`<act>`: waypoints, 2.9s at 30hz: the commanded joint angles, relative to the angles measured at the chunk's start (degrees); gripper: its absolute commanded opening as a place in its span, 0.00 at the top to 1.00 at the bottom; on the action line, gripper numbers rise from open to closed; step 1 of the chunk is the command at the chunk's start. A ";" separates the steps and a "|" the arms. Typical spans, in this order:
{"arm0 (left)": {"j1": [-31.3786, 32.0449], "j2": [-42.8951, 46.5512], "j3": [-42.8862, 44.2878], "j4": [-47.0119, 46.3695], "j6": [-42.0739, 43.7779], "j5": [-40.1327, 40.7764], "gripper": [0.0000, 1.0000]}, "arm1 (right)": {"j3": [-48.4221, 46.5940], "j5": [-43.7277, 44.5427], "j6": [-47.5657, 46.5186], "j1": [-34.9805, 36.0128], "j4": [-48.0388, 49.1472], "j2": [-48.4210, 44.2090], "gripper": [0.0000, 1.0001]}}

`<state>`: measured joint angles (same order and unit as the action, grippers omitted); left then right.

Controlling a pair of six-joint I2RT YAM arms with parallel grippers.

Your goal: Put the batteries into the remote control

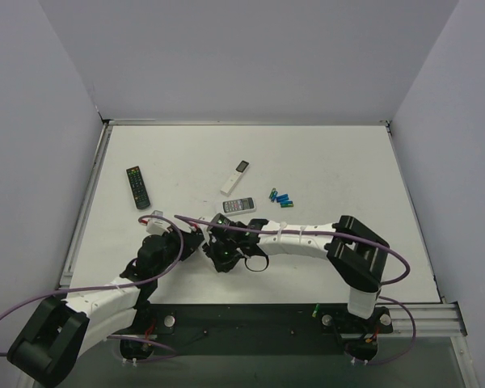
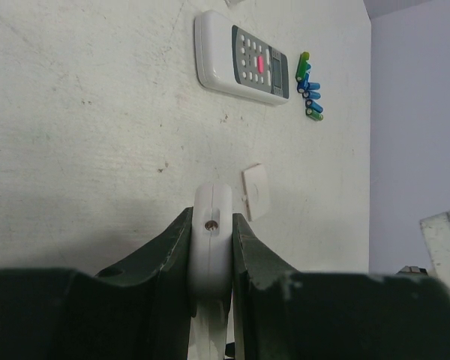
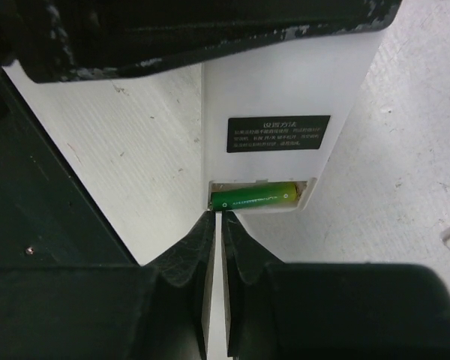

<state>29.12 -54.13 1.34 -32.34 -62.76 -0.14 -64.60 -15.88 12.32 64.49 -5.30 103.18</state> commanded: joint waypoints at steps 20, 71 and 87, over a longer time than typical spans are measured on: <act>0.23 5.17 -3.19 0.08 1.24 -0.30 1.00 | 10.89 4.35 1.05 -12.61 8.37 -18.87 0.71; 0.23 10.97 -3.28 3.42 6.95 -2.06 1.00 | -30.23 11.66 2.71 -40.14 -17.20 19.43 0.77; 0.23 11.59 -3.37 4.21 6.69 -2.06 1.00 | -35.42 11.22 0.69 -38.21 -20.01 25.58 0.80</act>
<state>29.19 -43.18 1.34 -26.48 -56.27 -1.80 -98.10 -5.76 13.61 25.52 -21.58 127.31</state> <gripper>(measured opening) 0.300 0.198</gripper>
